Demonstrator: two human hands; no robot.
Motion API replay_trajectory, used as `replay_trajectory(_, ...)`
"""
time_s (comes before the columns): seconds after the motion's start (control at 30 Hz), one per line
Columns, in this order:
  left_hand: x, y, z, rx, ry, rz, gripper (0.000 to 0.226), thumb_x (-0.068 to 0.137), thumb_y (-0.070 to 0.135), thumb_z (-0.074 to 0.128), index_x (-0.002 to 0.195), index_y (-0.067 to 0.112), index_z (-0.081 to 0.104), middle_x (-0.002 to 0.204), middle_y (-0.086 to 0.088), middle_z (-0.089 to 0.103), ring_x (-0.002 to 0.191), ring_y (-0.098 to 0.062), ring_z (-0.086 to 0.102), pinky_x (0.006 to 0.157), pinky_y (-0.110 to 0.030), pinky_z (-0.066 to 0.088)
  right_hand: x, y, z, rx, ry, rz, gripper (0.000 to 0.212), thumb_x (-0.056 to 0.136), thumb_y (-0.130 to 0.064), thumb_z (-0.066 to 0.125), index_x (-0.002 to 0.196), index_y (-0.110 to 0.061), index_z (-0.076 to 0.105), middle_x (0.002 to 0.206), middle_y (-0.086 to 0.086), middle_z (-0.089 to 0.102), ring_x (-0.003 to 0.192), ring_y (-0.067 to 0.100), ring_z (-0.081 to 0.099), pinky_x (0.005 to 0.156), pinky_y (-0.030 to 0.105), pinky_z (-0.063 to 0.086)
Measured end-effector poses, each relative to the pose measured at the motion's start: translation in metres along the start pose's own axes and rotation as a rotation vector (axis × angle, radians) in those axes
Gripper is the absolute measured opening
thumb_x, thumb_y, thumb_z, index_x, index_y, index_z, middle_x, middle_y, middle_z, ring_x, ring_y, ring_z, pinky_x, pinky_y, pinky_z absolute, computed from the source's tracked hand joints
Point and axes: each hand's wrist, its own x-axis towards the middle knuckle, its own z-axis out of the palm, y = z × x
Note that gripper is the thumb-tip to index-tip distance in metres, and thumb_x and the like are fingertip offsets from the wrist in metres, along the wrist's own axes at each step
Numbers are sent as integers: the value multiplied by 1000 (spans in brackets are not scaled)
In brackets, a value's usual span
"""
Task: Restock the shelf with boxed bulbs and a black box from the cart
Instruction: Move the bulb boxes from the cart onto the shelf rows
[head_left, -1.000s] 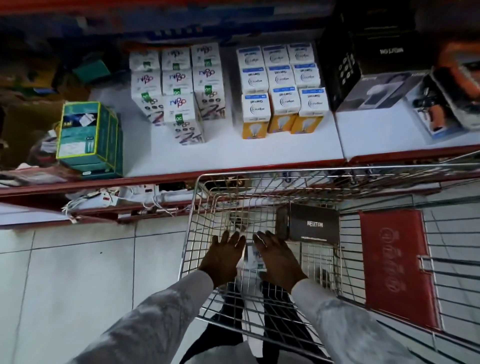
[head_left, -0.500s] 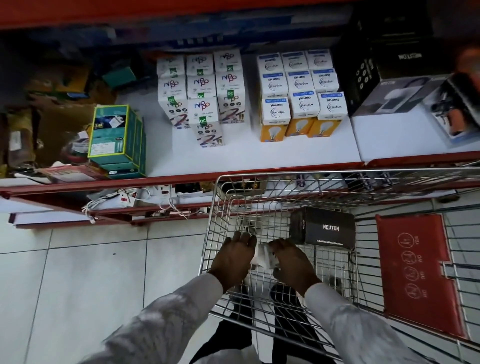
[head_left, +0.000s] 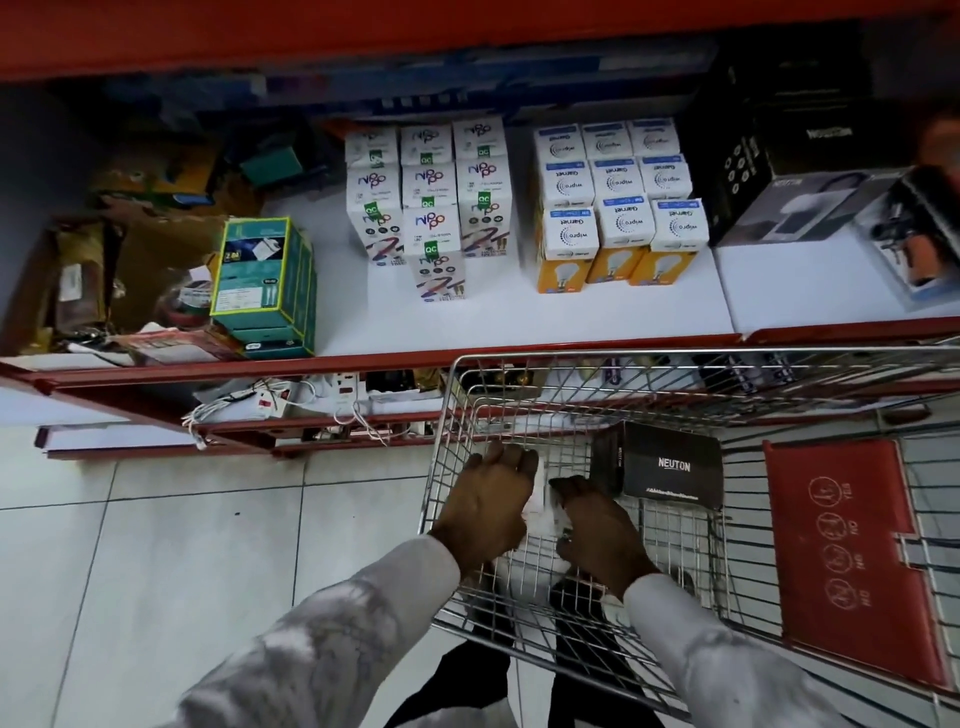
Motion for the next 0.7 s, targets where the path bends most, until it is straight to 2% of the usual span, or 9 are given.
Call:
replay_trajectory(0.27, -36, -19, -107, -121, 324, 5, 82, 71, 38, 68, 143, 12, 40, 137, -8, 54, 126, -29, 48, 103, -44, 47, -27, -46, -124, 22, 175, -38, 77, 64, -31, 81, 134, -25, 49, 129, 2, 57, 119, 22, 51, 91, 31, 48)
replay_trajectory(0.37, -48, -35, -139, -114, 423, -32, 89, 60, 33, 74, 140, 6, 46, 128, -13, 61, 117, -34, 55, 97, -44, 52, -34, -67, -171, -4, 221, -91, 84, 59, -31, 83, 136, -26, 47, 129, 2, 58, 118, 22, 51, 90, 32, 49)
replay_trajectory(0.53, -62, -68, -186, -107, 496, -98, 88, 57, 33, 77, 136, 4, 51, 119, -16, 64, 107, -38, 58, 85, -45, 55, -27, -105, -228, -73, 267, -188, 82, 60, -32, 83, 133, -22, 48, 123, 1, 54, 115, 20, 50, 89, 36, 50)
replay_trajectory(0.7, -55, -104, -216, -43, 452, -160, 88, 62, 36, 81, 138, 8, 48, 128, -14, 60, 116, -35, 53, 93, -47, 52, 9, -132, -260, -117, 318, -228, 86, 59, -32, 86, 136, -22, 50, 125, 0, 47, 108, 19, 55, 79, 23, 43)
